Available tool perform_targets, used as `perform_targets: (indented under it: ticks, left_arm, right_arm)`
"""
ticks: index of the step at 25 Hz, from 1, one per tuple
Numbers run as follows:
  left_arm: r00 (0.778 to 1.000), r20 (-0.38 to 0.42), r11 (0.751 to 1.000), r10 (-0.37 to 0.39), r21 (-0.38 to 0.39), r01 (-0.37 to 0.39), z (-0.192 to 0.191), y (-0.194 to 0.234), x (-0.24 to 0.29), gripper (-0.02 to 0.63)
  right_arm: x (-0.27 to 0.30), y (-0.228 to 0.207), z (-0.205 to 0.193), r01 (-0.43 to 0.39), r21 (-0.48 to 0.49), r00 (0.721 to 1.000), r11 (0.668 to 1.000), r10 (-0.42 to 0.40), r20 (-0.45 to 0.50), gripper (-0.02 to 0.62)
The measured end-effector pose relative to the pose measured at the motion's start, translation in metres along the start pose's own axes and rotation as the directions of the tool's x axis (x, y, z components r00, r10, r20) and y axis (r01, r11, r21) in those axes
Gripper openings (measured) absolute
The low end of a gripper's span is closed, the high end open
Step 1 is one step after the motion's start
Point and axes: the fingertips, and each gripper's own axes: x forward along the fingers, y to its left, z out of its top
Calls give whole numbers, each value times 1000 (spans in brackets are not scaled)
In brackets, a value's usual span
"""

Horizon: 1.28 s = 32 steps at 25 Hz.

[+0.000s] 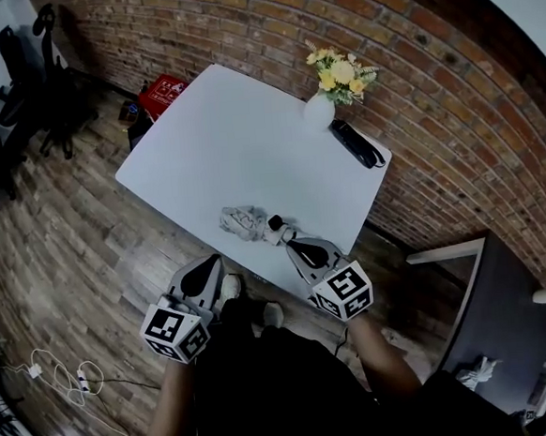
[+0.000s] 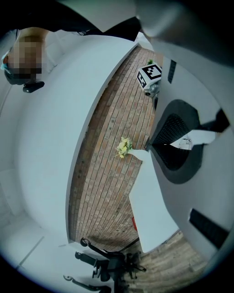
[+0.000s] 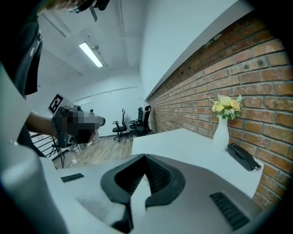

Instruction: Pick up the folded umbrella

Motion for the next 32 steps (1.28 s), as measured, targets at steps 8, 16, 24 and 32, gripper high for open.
perform_targets:
  ticks: [8,16,24,32]
  left_arm:
    - [998,-35,998,-59,30,60,5,26,19,14]
    - [992,-90,995,-92,22,95,-8,51,41,14]
    - [987,-129,995,-100,11,102,-21,80,57,14]
    - [981,-159,993,-115,-9,116,-27,99,74,14]
  right_arm:
    - [41,-5,-7,28,-39,998,999,-30,-50,21]
    - [99,0,-32,-64,-203,969,977,12,-248,30]
    - [139,2,-63,-189,-292,896,938,43,-441,222]
    - [162,-2,-82,-247,-295,838,923,51,-543,302]
